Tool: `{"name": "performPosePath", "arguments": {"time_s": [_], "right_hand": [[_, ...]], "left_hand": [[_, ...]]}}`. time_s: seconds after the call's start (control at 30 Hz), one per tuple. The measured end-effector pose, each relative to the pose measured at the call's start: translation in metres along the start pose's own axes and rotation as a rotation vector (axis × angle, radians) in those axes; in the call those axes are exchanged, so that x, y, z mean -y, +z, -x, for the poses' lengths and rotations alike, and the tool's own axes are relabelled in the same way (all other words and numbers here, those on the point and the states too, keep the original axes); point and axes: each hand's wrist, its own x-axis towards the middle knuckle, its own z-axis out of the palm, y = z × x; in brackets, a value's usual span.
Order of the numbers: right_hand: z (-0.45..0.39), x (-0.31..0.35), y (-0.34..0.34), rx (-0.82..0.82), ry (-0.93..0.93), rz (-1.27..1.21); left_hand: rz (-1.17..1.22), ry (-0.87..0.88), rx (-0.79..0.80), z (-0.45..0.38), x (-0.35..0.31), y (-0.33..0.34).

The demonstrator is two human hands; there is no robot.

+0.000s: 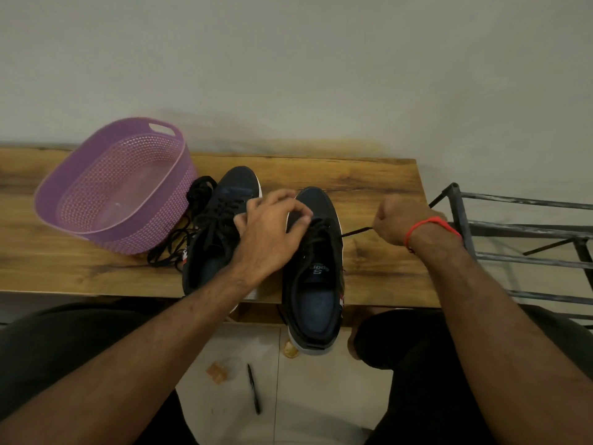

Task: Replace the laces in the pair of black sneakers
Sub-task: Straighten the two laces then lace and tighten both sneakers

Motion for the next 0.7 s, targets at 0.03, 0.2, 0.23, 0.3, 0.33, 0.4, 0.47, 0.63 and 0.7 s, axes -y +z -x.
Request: {"name": "performPosePath", "arguments": {"time_s": [0.03,0.2,0.23,0.3,0.33,0.4,0.47,0.63,0.7], "right_hand": [[0.0,-0.002,-0.001,-0.02,0.023,0.044],[0.003,0.008,0.007,0.112,-0.297,0.126],[0.005,0.014,0.011,0.147,-0.371,0.099],[0.007,0.023,0.018,0.124,-0.436,0.07],[0.008,0.025,0.018,0.094,-0.436,0.076],[0.009,0.021,0.011,0.077,-0.373,0.123],[0.006,0.009,0.001,0.151,-0.225,0.202],[0.001,-0.007,0.001,0.209,-0.14,0.247],[0.003,0.002,0.002,0.176,-0.309,0.111]], "left_hand": [[-0.005,0.0,-0.021,-0.002,0.001,-0.005],[-0.089,0.013,-0.025,-0.011,0.012,-0.023],[-0.095,0.015,-0.006,-0.011,0.014,-0.024],[-0.093,0.016,0.038,-0.011,0.015,-0.024],[-0.1,0.019,0.056,-0.01,0.015,-0.024],[-0.125,0.026,0.081,-0.008,0.016,-0.023],[-0.137,0.03,0.082,-0.007,0.017,-0.024],[-0.142,0.034,0.059,-0.008,0.016,-0.03],[-0.148,0.041,0.055,-0.007,0.015,-0.031]]}}
